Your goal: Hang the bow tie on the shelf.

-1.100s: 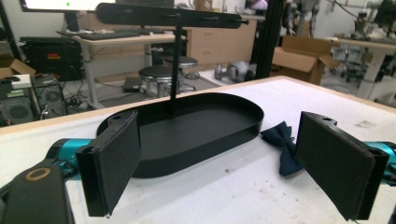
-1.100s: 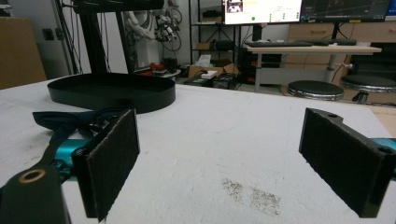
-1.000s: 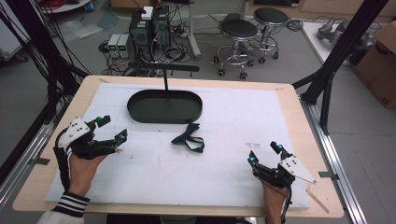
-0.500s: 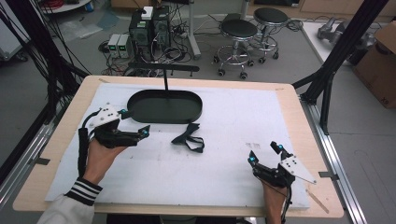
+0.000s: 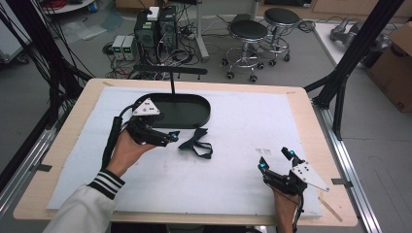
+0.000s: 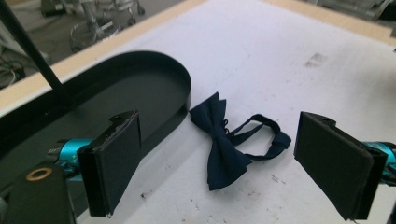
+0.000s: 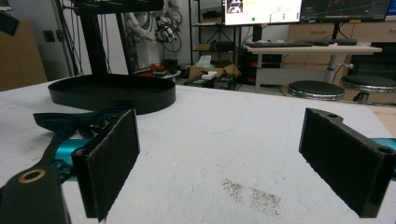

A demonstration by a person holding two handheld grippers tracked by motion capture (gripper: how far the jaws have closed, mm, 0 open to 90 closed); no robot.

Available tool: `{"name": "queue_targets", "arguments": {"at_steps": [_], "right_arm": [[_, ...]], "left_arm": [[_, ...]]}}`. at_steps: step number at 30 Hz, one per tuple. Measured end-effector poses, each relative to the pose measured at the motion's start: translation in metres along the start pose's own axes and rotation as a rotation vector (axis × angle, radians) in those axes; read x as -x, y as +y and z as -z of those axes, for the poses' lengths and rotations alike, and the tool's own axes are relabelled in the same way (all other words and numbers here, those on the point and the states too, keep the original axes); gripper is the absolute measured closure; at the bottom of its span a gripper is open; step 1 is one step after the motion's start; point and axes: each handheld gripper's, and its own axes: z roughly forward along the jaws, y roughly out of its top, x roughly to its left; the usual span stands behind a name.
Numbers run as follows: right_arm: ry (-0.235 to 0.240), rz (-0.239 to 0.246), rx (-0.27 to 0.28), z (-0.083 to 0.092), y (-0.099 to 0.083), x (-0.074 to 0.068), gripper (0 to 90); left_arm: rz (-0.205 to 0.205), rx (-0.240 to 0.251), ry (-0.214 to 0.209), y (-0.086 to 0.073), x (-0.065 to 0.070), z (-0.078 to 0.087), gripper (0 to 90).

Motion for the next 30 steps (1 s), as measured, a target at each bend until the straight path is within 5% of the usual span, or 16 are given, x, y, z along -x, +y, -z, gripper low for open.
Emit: {"name": "queue_targets", "arguments": {"at_steps": [5,16,23,30], "right_arm": [[-0.001,0.001,-0.001,0.0,0.0,0.0,11.3],[-0.004,0.003,-0.002,0.0,0.0,-0.001,11.2],[-0.004,0.001,0.0,0.0,0.0,0.0,11.3],[-0.004,-0.003,-0.001,0.0,0.0,0.0,11.3]], "left_arm": [[0.018,-0.104,0.04,0.009,0.004,-0.025,17.7],[0.029,-0.24,0.041,0.007,0.012,-0.06,19.3],[0.068,-0.3,0.045,0.004,0.01,-0.078,23.6],[0.063,-0.351,0.043,0.001,0.013,-0.098,24.5]]}}
